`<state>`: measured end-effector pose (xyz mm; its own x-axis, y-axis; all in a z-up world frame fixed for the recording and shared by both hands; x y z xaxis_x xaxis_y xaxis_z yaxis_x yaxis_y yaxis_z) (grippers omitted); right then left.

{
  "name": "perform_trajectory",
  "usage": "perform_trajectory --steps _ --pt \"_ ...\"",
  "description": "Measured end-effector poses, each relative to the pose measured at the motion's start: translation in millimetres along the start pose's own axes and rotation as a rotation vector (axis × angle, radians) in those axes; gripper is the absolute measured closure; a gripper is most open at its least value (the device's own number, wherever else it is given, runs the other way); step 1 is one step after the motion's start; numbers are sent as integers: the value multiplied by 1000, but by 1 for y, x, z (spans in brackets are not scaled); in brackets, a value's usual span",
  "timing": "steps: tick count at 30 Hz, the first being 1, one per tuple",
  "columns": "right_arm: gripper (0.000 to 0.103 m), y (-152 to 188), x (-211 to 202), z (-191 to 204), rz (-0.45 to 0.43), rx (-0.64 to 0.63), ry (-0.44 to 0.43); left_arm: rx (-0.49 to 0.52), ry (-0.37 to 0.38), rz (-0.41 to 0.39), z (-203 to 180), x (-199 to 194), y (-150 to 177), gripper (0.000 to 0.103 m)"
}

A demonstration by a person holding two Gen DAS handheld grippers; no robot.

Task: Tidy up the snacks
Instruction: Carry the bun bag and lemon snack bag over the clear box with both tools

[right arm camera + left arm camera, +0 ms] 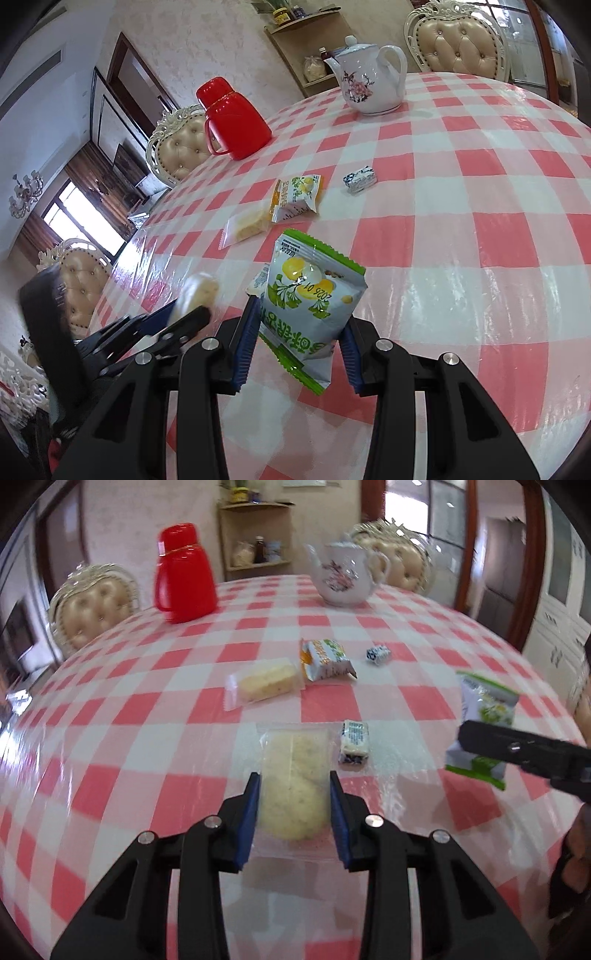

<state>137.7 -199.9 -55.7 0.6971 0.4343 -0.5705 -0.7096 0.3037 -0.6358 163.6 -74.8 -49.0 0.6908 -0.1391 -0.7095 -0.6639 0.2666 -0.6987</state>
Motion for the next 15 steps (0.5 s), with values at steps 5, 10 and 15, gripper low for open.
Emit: perform_trajectory --steps 5,10,15 --pt "62 10 8 5 18 12 -22 -53 -8 -21 0 -28 17 67" --pt "62 26 6 15 38 22 -61 -115 -19 -29 5 -48 36 67" --pt "62 40 -6 23 23 17 -76 -174 -16 -41 11 -62 47 67"
Point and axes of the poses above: each gripper's, at about its wrist camera, not at the fingertips, and x roughly the way its jaws point, z to its left, y to its underside, the point moved 10 cm from there along x, roughly the way its jaws point, and after that the axes turned 5 degrees about -y, right-handed, at the moved point
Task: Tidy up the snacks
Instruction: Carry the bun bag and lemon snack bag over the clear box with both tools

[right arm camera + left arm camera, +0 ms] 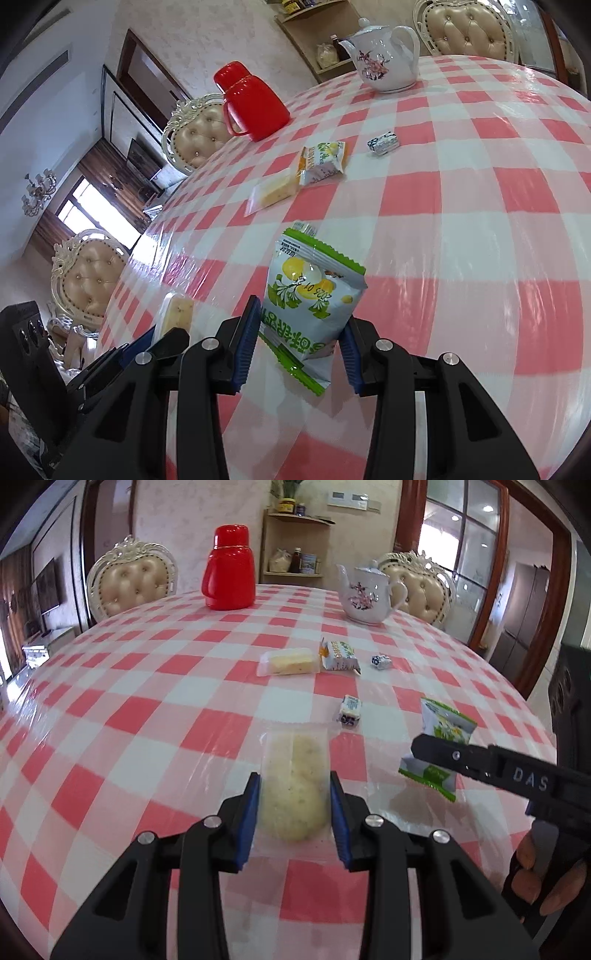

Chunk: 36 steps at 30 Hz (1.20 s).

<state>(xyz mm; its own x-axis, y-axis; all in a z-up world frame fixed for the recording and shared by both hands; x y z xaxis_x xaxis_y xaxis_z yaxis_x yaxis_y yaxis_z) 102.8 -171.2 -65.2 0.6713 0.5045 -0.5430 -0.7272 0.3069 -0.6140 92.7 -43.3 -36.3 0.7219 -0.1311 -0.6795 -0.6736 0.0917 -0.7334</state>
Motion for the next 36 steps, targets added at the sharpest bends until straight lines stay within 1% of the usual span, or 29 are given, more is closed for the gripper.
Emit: perform_trajectory --steps 7,17,20,24,25,28,31,33,36 --pt "62 13 -17 5 -27 15 -14 -18 10 -27 -2 -20 8 67" --pt "62 37 -30 18 -29 29 -47 -63 20 -44 5 -38 20 67" --pt "62 49 -33 26 -23 34 -68 -93 27 -48 11 -44 25 67" --pt "62 68 -45 47 -27 29 -112 -151 39 -55 23 -58 32 67" --pt "62 74 -46 53 -19 21 -118 -175 35 -55 30 -66 38 67" --pt "62 92 -46 73 12 -18 -141 -199 18 -50 43 -83 52 67" --pt "62 109 -45 97 35 -52 -168 -199 -31 -40 63 -98 67 67" --pt "62 119 -45 112 52 -73 -184 -209 -51 -34 75 -108 75 67" --pt "62 137 -43 136 84 -116 -203 -204 -96 -40 96 -130 89 67"
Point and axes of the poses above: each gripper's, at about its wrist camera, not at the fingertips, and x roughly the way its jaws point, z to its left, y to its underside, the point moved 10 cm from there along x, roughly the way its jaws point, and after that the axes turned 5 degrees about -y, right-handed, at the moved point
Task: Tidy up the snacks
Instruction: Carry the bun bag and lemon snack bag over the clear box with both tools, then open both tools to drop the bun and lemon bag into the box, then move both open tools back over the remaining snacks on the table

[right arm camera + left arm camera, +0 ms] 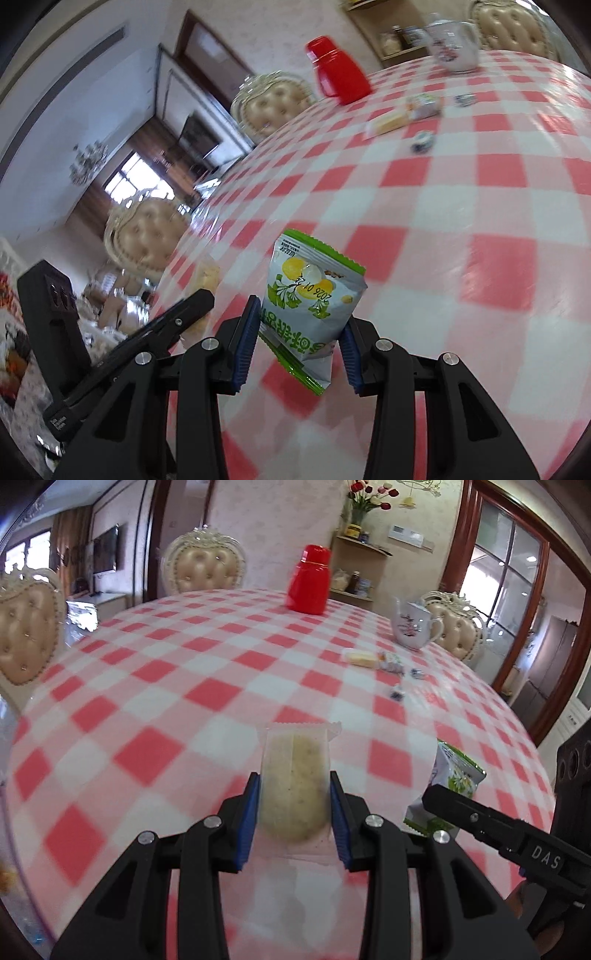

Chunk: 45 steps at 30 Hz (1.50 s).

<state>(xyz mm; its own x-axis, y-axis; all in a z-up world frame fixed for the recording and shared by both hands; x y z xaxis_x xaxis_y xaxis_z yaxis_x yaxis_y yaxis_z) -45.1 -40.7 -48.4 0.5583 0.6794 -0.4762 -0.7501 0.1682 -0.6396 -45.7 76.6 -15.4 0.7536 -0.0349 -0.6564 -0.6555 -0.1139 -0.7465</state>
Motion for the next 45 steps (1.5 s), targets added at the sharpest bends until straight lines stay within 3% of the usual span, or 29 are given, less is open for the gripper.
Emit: perform_trajectory --steps 9,17,22,25,27,28,30,35,39,43,45 --pt "62 59 26 121 127 -246 -99 -54 -135 -28 112 -66 35 67" --pt "62 139 67 226 280 -488 -185 -104 -354 -55 234 -132 52 67" --pt "62 192 88 271 378 -609 -229 -59 -510 -32 280 -154 60 67" --pt "60 222 94 295 446 -693 -296 -42 -560 14 297 -159 67 66" --pt "45 229 93 302 446 -746 -303 -38 -608 33 307 -161 70 43" --pt "31 224 90 302 417 -749 -297 -62 -641 14 314 -168 69 19" --pt "30 211 85 296 383 -732 -284 -98 -669 -34 319 -179 64 15" --pt "29 144 69 243 275 -577 -232 -158 -588 -116 294 -180 47 7" --pt "25 71 43 166 145 -390 -113 -175 -386 -131 232 -157 29 6" --pt "24 12 14 76 21 -228 36 -132 -121 -100 134 -114 4 2" --pt "24 -12 -3 28 -37 -174 120 -109 -48 -86 95 -92 -10 2"
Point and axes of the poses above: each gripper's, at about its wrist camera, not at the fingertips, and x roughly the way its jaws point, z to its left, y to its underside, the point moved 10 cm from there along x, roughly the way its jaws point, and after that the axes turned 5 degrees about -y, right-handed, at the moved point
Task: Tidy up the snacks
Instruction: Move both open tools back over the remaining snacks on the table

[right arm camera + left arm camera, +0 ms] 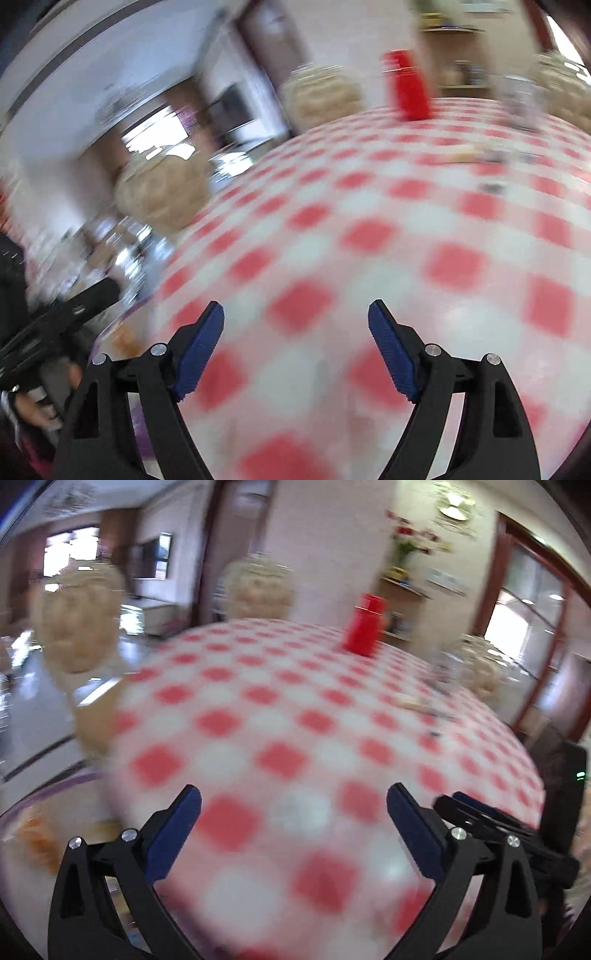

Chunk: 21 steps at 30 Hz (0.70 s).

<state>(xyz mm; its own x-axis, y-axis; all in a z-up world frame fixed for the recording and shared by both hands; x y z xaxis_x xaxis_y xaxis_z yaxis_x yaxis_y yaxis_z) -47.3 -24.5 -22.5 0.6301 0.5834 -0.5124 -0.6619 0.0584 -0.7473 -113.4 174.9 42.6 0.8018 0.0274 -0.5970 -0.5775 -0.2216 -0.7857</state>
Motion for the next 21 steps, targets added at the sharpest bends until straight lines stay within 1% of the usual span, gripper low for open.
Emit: perform_trajectory --steps 2,3,6,7,8,9,11,12,16,17,19,21 --pt "24 -10 -6 -46 -28 60 70 15 65 22 -43 33 -13 2" --pt "24 -16 -11 -72 -45 96 97 14 79 43 -60 53 -19 2" --pt "24 -32 -18 -127 -60 154 165 4 76 72 -99 101 -30 2" --pt "24 -38 -19 -139 -62 162 173 18 66 86 -117 126 -34 2" --pt "24 -44 -19 -150 -65 167 182 23 62 97 -127 139 -36 2" --pt "24 -53 -20 -165 -76 176 205 26 65 113 -144 159 -37 2" --pt "25 -68 -20 -190 -103 200 242 39 89 133 -169 186 -41 2" --pt "25 -76 -20 -205 -119 219 255 69 100 148 -189 201 -41 2" --pt "25 -94 -20 -251 -149 248 299 188 134 168 -240 241 -39 2" --pt "30 -98 -17 -257 -146 245 300 222 141 164 -252 249 -39 2" --pt "36 -109 -5 -268 -126 224 298 297 147 152 -276 264 -40 2" --pt "38 -122 6 -274 -111 181 296 367 156 154 -297 279 -40 2"
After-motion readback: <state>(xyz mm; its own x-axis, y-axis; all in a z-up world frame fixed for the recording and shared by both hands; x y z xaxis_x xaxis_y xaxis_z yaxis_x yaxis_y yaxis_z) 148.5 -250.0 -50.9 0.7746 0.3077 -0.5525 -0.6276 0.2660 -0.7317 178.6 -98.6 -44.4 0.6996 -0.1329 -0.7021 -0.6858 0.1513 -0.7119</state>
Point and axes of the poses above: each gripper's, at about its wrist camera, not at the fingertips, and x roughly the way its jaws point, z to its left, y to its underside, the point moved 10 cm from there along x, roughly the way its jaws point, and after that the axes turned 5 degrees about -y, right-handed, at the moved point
